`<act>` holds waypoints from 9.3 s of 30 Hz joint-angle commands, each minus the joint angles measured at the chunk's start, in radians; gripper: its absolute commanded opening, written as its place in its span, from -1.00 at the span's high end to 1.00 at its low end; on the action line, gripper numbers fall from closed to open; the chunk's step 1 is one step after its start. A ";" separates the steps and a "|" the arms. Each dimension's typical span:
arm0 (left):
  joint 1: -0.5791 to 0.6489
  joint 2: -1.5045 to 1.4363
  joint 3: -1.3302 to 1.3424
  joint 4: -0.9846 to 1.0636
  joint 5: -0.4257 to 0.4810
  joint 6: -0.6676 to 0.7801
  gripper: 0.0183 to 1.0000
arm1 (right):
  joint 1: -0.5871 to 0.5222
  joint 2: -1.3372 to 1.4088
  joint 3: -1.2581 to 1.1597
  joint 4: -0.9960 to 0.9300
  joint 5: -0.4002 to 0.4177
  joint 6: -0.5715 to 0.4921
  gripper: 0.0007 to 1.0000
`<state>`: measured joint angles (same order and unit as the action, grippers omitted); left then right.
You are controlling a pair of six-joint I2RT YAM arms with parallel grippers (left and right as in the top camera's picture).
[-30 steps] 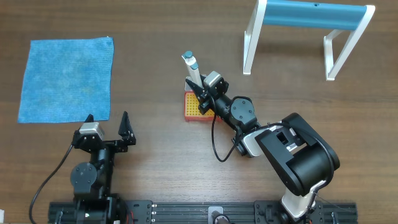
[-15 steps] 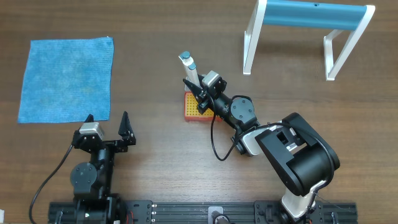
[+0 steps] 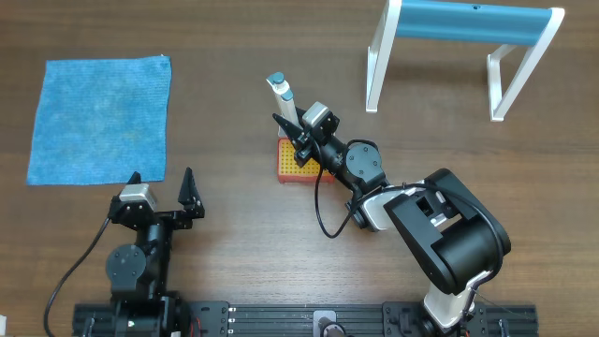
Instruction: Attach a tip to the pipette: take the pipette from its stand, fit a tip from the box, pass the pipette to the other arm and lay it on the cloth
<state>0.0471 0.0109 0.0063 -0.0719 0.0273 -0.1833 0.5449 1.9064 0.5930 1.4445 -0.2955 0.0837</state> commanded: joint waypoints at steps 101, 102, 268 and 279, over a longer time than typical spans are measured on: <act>0.003 -0.006 -0.001 -0.008 0.004 0.009 -0.99 | -0.021 0.123 0.000 0.020 -0.118 0.043 0.84; 0.003 -0.006 -0.001 -0.008 0.004 0.009 -0.99 | -0.021 0.125 0.000 0.020 -0.118 0.043 0.84; -0.166 1.410 0.750 1.385 1.150 -1.214 0.98 | -0.017 -0.659 0.367 -1.476 -0.623 0.646 0.84; -0.166 1.410 0.750 1.219 1.150 -1.204 0.98 | -0.017 -0.659 0.367 -1.480 -0.623 0.645 -0.54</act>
<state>-0.1207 1.4212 0.7334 1.2224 1.1866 -1.4750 0.5240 1.2465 0.9493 -0.0357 -0.9264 0.6956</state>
